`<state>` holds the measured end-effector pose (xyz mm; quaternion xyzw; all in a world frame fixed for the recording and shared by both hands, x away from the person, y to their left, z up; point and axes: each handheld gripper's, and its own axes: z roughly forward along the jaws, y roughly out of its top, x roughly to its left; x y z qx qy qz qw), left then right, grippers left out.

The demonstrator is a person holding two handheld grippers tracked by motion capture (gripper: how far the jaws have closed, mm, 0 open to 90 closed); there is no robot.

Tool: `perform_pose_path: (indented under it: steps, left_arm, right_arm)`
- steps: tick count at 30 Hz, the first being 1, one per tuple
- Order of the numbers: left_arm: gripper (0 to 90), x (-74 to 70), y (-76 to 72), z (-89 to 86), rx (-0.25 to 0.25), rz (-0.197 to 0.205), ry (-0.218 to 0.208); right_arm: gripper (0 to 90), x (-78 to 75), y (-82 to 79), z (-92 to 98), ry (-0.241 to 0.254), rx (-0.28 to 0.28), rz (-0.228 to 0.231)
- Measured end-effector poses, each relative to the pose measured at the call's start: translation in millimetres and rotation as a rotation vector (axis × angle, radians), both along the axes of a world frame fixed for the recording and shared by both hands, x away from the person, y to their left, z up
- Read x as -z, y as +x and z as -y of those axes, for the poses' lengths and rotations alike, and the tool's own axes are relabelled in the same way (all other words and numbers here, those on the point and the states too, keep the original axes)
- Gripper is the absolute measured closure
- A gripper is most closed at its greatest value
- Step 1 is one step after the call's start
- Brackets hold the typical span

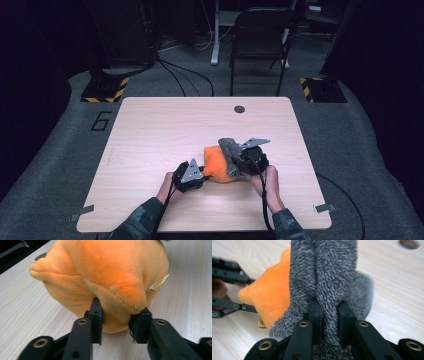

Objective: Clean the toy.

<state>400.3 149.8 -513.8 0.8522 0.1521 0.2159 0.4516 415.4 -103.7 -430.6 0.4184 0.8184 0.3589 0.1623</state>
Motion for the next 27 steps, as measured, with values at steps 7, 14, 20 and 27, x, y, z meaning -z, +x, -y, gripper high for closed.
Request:
perform_pose_path:
  steps: [7, 14, 20, 27]
  left_arm:
    - [76.2, 0.6, 0.2, -2.0, 0.001, -0.006, -0.034]
    - [80.4, -10.6, 1.7, -8.0, -0.007, -0.039, -0.135]
    - [80.3, -31.8, 0.1, -13.8, -0.029, -0.114, -0.236]
    - [80.1, -51.7, 2.1, -12.4, -0.072, -0.230, -0.271]
  right_arm:
    - [76.9, -4.1, 4.6, 59.2, 0.010, 0.177, 0.002]
    - [76.8, 18.6, 16.9, 78.2, 0.005, 0.230, -0.059]
    - [76.8, 11.7, 14.5, 83.9, 0.026, 0.251, -0.051]
    - [76.8, -8.3, 8.2, 83.7, 0.050, 0.227, 0.000]
